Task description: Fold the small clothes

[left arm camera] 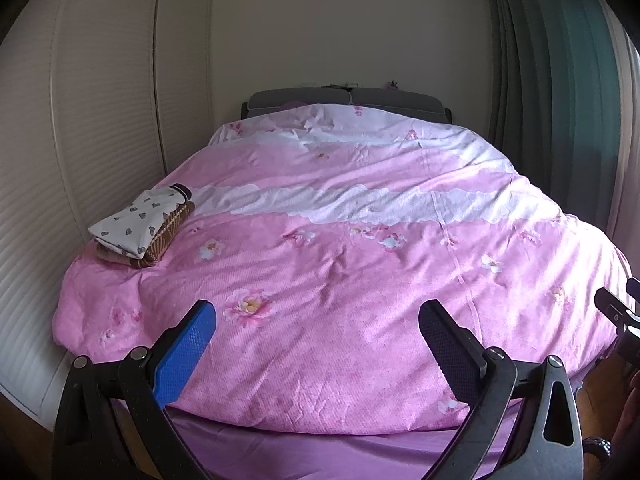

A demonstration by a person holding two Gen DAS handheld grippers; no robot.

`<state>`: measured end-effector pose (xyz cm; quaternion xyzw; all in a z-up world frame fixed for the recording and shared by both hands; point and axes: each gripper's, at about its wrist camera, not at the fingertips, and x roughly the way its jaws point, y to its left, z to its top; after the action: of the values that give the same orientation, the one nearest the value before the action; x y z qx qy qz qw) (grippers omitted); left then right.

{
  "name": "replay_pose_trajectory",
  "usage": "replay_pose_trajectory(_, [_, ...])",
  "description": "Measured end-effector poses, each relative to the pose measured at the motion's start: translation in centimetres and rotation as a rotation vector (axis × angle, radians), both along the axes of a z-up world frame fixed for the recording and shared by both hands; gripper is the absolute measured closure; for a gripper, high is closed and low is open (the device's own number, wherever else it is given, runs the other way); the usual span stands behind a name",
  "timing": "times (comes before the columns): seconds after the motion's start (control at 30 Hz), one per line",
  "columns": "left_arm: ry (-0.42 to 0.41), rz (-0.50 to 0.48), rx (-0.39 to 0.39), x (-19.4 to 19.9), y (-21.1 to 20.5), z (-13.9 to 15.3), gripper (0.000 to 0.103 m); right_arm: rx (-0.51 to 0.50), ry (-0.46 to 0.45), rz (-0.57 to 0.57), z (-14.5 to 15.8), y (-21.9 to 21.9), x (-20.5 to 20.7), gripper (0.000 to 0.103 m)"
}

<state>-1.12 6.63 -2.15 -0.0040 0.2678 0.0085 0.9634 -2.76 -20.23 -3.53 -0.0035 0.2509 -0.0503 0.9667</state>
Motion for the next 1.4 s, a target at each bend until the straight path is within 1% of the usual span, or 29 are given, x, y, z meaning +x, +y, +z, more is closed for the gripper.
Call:
replay_pose_trajectory(0.53, [-0.003, 0.006, 0.01, -0.01, -0.02, -0.05, 0.0, 0.001, -0.002, 0.002, 0.02, -0.02, -0.04, 0.009])
replay_pose_trajectory(0.67, [0.0, 0.003, -0.003, 0.08, 0.23, -0.03, 0.0, 0.001, -0.002, -0.001, 0.05, 0.11, -0.1, 0.009])
replay_pose_trajectory(1.4, [-0.002, 0.004, 0.001, 0.06, 0.18, 0.03, 0.0, -0.001, -0.007, -0.007, 0.27, -0.11, 0.01, 0.009])
